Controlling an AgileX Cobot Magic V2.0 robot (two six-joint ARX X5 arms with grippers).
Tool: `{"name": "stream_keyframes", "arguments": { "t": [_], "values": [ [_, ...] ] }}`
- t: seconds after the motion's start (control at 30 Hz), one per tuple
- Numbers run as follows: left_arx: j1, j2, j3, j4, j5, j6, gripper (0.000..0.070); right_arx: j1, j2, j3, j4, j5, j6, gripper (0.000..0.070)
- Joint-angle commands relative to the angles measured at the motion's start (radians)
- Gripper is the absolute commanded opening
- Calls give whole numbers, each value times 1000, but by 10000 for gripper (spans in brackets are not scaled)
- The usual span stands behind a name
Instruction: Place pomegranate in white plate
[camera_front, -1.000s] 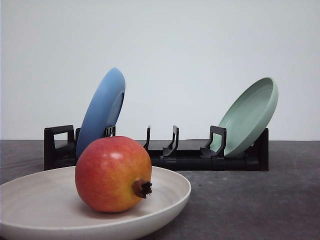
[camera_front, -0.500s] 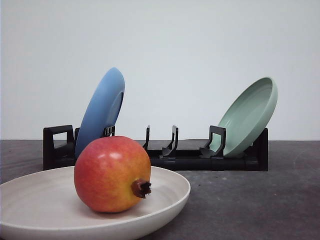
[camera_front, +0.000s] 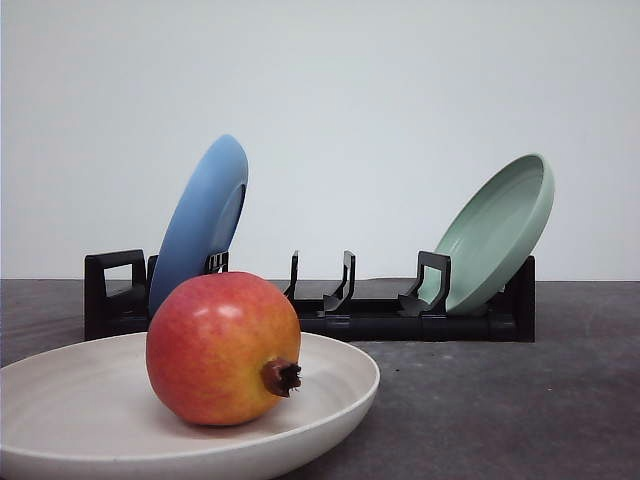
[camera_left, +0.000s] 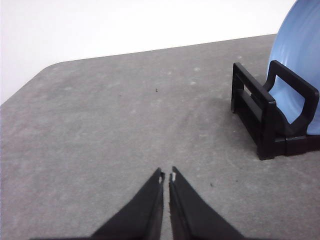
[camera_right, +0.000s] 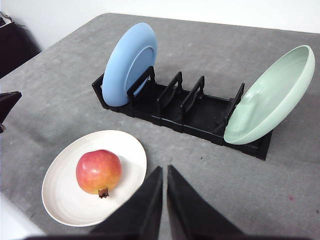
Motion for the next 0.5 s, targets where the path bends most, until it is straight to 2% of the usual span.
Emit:
{"name": "stream_keyframes", "arguments": {
  "t": [0.0, 0.1, 0.47],
  "values": [
    [2, -2, -11, -2, -16, -47, 0, 11, 2, 10, 10, 3, 3, 9],
    [2, -2, -12, -1, -33, -88, 0, 11, 2, 10, 10, 3, 3, 9],
    [0, -2, -11, 1, -32, -91, 0, 11, 2, 10, 10, 3, 3, 9]
  ]
}}
